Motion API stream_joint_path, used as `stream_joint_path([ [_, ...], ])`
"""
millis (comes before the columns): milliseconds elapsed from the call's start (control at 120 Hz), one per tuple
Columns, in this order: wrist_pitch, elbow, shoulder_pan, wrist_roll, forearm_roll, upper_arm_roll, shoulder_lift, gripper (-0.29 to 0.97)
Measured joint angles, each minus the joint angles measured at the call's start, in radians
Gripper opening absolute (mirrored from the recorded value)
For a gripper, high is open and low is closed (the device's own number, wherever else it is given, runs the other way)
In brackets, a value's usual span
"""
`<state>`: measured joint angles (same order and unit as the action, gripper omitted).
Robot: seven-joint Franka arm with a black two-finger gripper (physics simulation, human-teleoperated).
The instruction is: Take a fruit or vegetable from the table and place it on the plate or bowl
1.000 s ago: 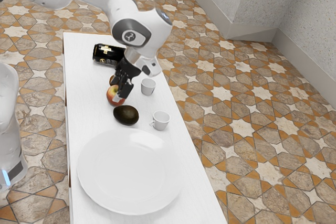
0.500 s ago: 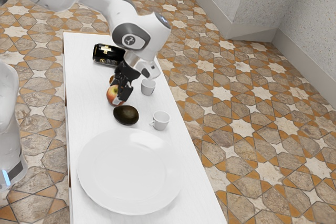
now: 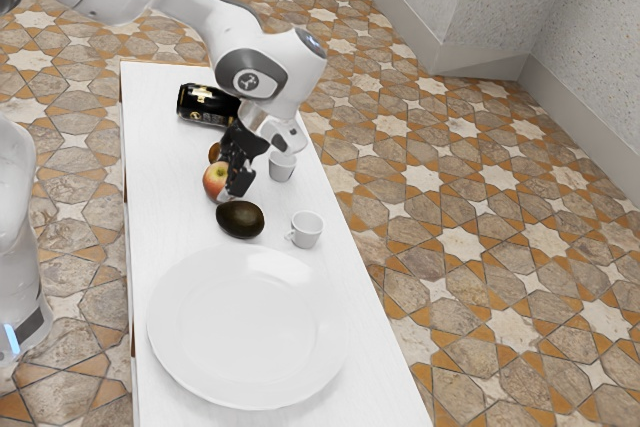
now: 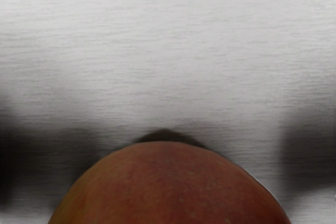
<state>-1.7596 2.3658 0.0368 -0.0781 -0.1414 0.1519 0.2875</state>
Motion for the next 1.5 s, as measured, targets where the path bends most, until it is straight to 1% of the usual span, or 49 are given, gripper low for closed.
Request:
stream_joint_path([
  [75,-0.004,0.000,0.000,0.001,-0.001,0.000,-0.004,0.46],
  [158,-0.009,0.000,0.000,0.002,-0.003,0.000,-0.007,0.42],
  [258,-0.008,-0.004,0.001,0.005,-0.005,-0.005,-0.007,0.44],
  [517,0.007,-0.029,0.002,0.012,-0.009,-0.008,0.005,0.43],
  [600,0.032,-0.092,0.002,0.014,-0.017,-0.009,0.009,0.42],
  [650,0.062,-0.183,0.001,0.015,-0.030,-0.027,0.009,0.41],
  [683,0.083,-0.251,-0.001,0.015,-0.040,-0.055,0.009,0.42],
  [742,0.101,-0.344,0.000,0.019,-0.048,-0.166,0.007,0.43],
  [783,0.098,-0.371,0.001,0.023,-0.031,-0.247,0.007,0.44],
  [883,0.054,-0.384,0.001,0.031,0.056,-0.461,0.007,0.43],
  [958,-0.003,-0.358,0.002,0.039,0.131,-0.626,0.001,0.43],
  [992,-0.028,-0.343,0.004,0.042,0.164,-0.682,-0.001,0.42],
  [1042,-0.057,-0.315,0.004,0.047,0.210,-0.740,0.000,0.42],
  [1125,-0.086,-0.280,0.003,0.056,0.261,-0.771,0.006,0.42],
  [1283,-0.099,-0.268,0.001,0.068,0.299,-0.752,0.010,0.42],
  [1358,-0.100,-0.271,0.001,0.073,0.310,-0.737,0.009,0.52],
  [1500,-0.098,-0.273,0.000,0.082,0.321,-0.729,0.008,0.62],
])
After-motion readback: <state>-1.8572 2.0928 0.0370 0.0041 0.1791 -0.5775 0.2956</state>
